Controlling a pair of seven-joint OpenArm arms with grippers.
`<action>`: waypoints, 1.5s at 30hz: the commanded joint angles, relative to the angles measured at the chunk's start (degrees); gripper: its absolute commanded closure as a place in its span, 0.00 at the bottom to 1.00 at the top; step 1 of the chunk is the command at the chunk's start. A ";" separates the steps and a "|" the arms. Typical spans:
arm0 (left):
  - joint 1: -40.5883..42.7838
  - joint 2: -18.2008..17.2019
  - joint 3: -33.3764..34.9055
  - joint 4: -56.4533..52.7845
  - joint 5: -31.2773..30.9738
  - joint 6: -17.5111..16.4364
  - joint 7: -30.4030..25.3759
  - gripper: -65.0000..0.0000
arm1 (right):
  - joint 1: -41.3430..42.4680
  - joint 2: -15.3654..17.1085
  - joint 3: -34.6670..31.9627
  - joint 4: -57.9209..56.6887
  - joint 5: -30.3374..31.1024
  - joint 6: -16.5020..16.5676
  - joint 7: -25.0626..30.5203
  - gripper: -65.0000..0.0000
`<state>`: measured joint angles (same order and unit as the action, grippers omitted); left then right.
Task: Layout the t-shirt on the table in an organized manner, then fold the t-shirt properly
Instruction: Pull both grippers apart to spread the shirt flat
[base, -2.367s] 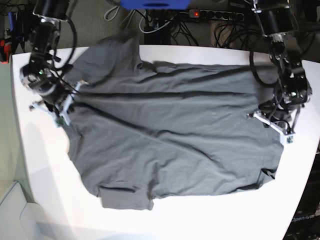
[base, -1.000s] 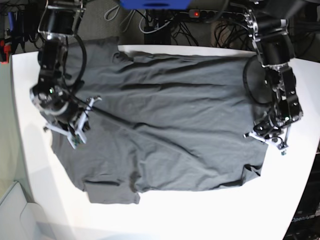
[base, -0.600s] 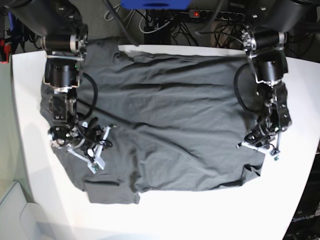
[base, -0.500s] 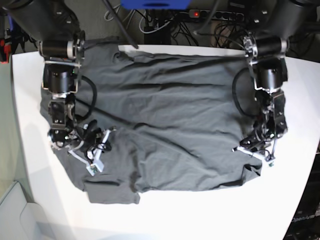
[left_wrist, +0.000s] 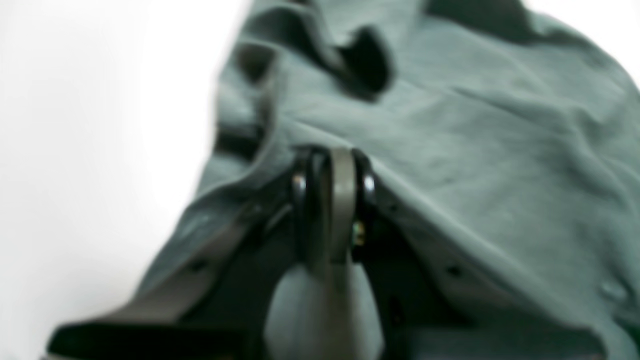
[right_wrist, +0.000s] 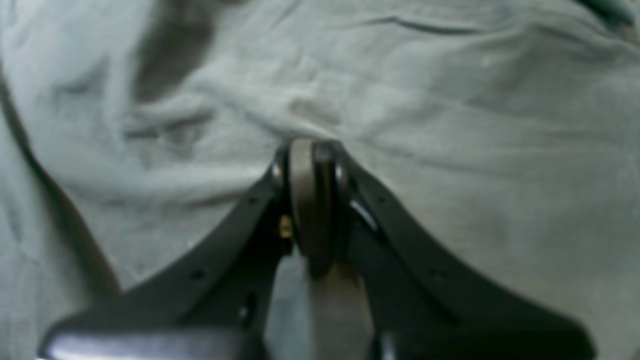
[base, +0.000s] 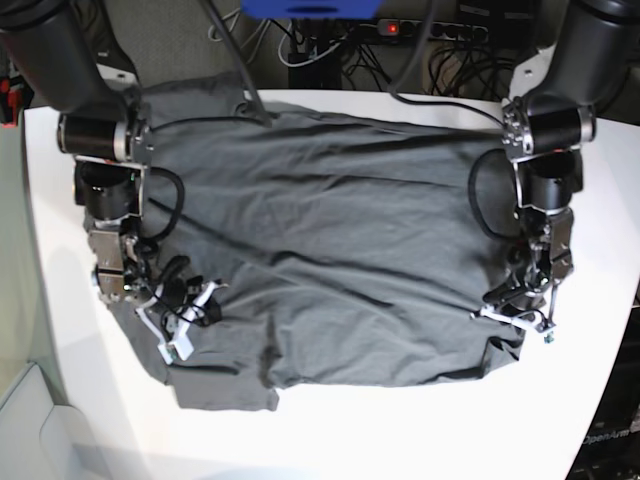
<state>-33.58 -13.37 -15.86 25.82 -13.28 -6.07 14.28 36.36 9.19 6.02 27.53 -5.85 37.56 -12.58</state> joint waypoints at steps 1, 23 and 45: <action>-1.36 -1.27 -0.01 0.07 0.84 1.36 0.79 0.90 | 1.58 0.88 0.00 0.65 -1.05 -1.39 -0.21 0.94; -2.94 2.07 0.16 12.64 0.66 1.27 0.97 0.90 | -10.21 0.52 0.26 27.20 -0.70 -1.21 -5.84 0.94; -10.24 2.95 6.93 -12.77 0.75 1.36 -19.07 0.90 | -32.80 -0.53 0.44 59.64 -0.70 2.44 -10.85 0.94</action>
<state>-41.50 -10.13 -8.88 12.36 -12.40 -4.45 -3.31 2.61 8.25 6.35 86.24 -7.22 40.05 -24.73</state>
